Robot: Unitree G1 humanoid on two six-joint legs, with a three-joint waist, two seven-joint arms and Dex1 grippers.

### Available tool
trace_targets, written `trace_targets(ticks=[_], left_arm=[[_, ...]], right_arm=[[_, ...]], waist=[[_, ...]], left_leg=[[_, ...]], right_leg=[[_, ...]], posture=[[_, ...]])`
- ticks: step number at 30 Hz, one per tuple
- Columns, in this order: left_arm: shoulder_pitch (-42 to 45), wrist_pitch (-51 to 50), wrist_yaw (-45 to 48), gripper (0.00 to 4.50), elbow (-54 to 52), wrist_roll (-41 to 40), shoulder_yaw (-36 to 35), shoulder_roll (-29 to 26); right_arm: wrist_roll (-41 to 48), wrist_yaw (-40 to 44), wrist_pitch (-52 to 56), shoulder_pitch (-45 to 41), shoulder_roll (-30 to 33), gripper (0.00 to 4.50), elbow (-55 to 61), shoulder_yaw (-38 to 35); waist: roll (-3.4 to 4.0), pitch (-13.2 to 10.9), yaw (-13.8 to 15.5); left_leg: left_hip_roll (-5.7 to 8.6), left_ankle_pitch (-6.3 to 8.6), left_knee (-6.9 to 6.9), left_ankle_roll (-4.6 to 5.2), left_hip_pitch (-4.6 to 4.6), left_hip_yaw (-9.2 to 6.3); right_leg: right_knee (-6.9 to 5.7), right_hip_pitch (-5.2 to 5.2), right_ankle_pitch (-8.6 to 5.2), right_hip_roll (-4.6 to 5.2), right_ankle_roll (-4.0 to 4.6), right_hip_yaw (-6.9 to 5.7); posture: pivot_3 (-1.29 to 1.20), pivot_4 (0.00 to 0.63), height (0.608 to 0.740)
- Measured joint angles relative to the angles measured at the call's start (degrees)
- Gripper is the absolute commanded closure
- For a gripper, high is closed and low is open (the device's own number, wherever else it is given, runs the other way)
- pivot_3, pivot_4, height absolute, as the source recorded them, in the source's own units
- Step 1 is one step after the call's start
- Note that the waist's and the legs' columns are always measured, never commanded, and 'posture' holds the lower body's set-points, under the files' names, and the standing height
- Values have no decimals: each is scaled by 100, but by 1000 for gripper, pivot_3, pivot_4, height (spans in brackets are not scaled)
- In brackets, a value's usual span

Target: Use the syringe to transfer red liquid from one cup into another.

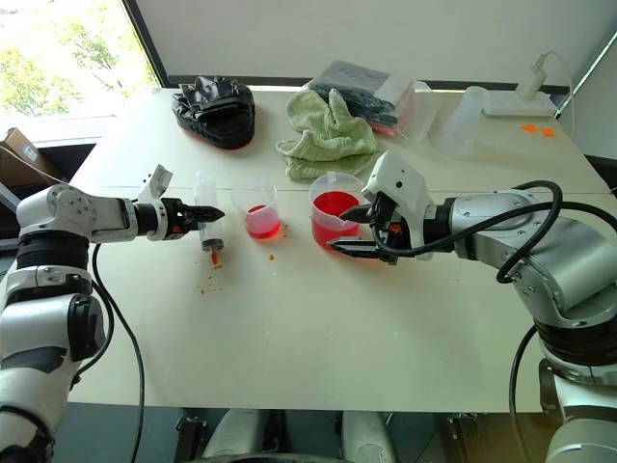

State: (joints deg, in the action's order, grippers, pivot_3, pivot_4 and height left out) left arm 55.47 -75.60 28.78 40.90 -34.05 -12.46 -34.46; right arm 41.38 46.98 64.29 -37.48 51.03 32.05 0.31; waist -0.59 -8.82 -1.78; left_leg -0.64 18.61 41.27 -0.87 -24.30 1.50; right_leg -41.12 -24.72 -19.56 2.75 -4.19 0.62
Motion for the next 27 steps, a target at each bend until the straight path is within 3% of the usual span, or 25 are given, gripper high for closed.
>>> trace_targets(ticks=[6,7,19,27], left_arm=[[-2,21,192,265,-140,185,191,-12],[-2,19,235,50,-182,185,201,-12],[-527,314,683,50,-854,177,-15,-459],[-1246,1337,1859,50,-2927,-171,-195,-1059]], right_arm=[[42,35,-51,51,104,1828,39,-44],[39,34,-69,51,104,1828,36,-44],[-186,220,-396,15,175,1828,-282,179],[-660,1181,-1342,-221,500,1828,-1228,391]], waist=[[0,1,13],[0,2,13],[-1,0,-54],[-2,0,80]], left_leg=[[0,0,-1,0,11,4],[0,0,-2,0,14,5],[-5,-2,-6,-3,15,8],[-3,0,-6,-1,10,8]], right_leg=[[0,4,0,0,0,6],[0,6,0,-1,0,7],[0,4,0,-4,0,9],[5,4,0,1,0,10]], posture=[[0,150,711],[0,150,711],[0,150,711],[0,150,711]])
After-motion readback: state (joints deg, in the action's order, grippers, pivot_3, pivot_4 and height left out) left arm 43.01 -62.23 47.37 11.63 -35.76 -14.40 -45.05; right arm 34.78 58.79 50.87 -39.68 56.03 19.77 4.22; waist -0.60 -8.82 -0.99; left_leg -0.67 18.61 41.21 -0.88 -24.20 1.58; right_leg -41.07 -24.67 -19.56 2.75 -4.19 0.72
